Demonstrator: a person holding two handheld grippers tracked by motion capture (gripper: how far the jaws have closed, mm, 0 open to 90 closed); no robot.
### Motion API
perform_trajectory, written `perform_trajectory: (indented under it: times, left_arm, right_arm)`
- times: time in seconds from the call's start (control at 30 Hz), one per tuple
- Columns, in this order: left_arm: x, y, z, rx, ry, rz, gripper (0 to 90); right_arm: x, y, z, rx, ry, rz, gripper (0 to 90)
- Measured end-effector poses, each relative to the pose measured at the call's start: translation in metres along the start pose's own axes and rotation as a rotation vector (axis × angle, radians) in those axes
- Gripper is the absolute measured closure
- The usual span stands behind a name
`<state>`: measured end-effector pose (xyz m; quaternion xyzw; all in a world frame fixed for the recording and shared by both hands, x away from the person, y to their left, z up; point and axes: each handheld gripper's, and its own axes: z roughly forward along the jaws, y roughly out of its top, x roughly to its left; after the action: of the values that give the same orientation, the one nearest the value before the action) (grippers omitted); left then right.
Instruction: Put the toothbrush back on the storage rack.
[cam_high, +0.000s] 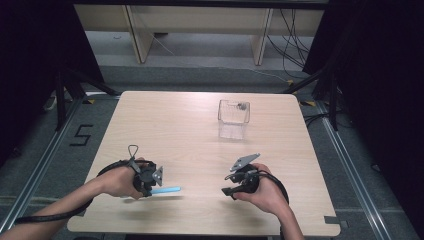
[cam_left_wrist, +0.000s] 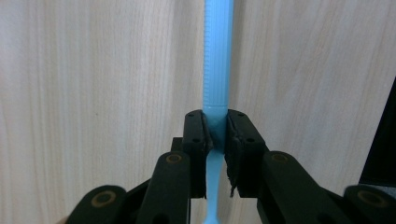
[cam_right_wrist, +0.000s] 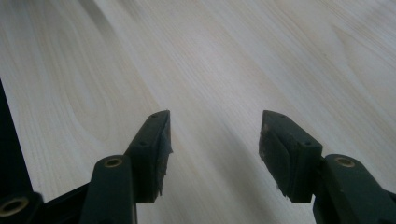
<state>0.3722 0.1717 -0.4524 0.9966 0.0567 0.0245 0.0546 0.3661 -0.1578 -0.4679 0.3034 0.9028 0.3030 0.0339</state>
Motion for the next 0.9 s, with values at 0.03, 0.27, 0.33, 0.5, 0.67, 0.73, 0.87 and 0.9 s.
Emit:
perform_trajectory:
  times: [0.03, 0.27, 0.33, 0.5, 0.67, 0.73, 0.87, 0.9]
  left_arm:
    - [0.0, 0.001, -0.001, -0.003, 0.003, 0.001, 78.2]
    - [-0.002, 0.01, -0.004, 0.0, 0.004, 0.019, 78.3]
    - [-0.003, 0.013, -0.005, -0.006, 0.004, 0.024, 78.3]
    - [-0.004, 0.021, -0.008, -0.017, 0.012, 0.045, 78.3]
    - [-0.005, 0.028, -0.008, -0.027, 0.013, 0.05, 78.3]
    - [-0.006, 0.031, -0.009, -0.025, 0.017, 0.063, 78.3]
    - [-0.007, 0.035, -0.009, -0.03, 0.019, 0.069, 78.3]
    - [-0.006, 0.036, -0.01, -0.024, 0.021, 0.079, 78.4]
  right_arm:
    - [0.001, 0.002, 0.0, 0.005, -0.003, -0.018, 44.5]
    - [0.008, 0.01, 0.003, 0.017, 0.031, -0.062, 44.9]
    - [0.008, 0.011, 0.004, 0.02, 0.031, -0.075, 45.0]
    - [0.011, 0.015, 0.004, 0.024, 0.05, -0.105, 44.9]
    - [0.013, 0.021, 0.006, 0.044, 0.067, -0.14, 45.0]
    - [0.011, 0.023, 0.007, 0.033, 0.068, -0.191, 45.0]
    - [0.016, 0.027, 0.008, 0.048, 0.078, -0.164, 45.0]
    - [0.015, 0.029, 0.008, 0.047, 0.076, -0.176, 45.1]
